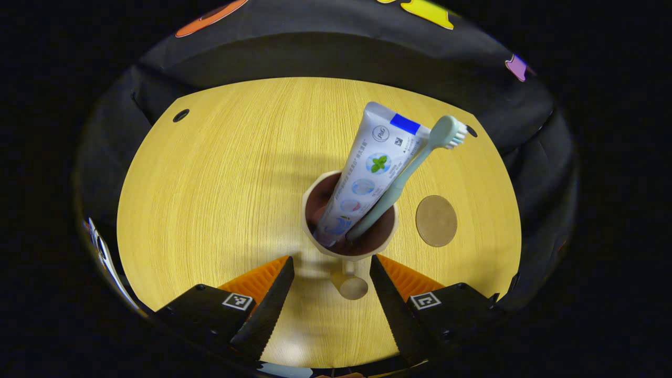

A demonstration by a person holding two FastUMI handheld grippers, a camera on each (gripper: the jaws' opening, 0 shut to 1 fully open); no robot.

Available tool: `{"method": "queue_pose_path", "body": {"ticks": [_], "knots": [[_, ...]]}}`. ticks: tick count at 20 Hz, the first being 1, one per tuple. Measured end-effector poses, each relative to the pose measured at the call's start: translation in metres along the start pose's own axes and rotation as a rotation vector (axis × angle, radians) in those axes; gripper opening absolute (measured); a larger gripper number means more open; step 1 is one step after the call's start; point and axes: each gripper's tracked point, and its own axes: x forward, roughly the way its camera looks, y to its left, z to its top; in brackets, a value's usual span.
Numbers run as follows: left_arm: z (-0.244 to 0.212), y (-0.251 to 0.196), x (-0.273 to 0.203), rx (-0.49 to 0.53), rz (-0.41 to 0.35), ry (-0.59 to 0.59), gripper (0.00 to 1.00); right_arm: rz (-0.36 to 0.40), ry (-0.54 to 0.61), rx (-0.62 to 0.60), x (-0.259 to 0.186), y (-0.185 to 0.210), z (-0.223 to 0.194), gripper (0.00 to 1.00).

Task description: Put the toothbrush and toothpaste on the desktop into the cup, then pick up the cup and place it on the coaster on the desktop.

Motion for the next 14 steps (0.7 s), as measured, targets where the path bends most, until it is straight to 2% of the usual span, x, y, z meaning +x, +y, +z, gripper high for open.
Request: {"method": "queue_pose_path", "body": {"ticks": [3, 6, 9, 11, 14], "knots": [[0.005, -0.006, 0.000, 0.013, 0.023, 0.041, 0.86, -0.025, 0.029, 0.025, -0.008, -0.015, -0.013, 0.96], [0.008, -0.010, -0.002, 0.014, 0.050, 0.104, 0.62, -0.040, 0.046, 0.034, -0.016, -0.025, -0.024, 0.98], [0.018, -0.020, -0.009, 0.000, 0.031, 0.116, 0.51, -0.036, 0.055, 0.035, -0.015, -0.024, -0.022, 0.98], [0.026, -0.024, -0.018, -0.008, 0.037, 0.110, 0.35, -0.026, 0.053, 0.034, -0.017, -0.025, -0.024, 0.96], [0.041, -0.031, -0.034, -0.041, 0.039, 0.086, 0.30, -0.006, 0.062, 0.038, -0.018, -0.026, -0.027, 0.96]]}}
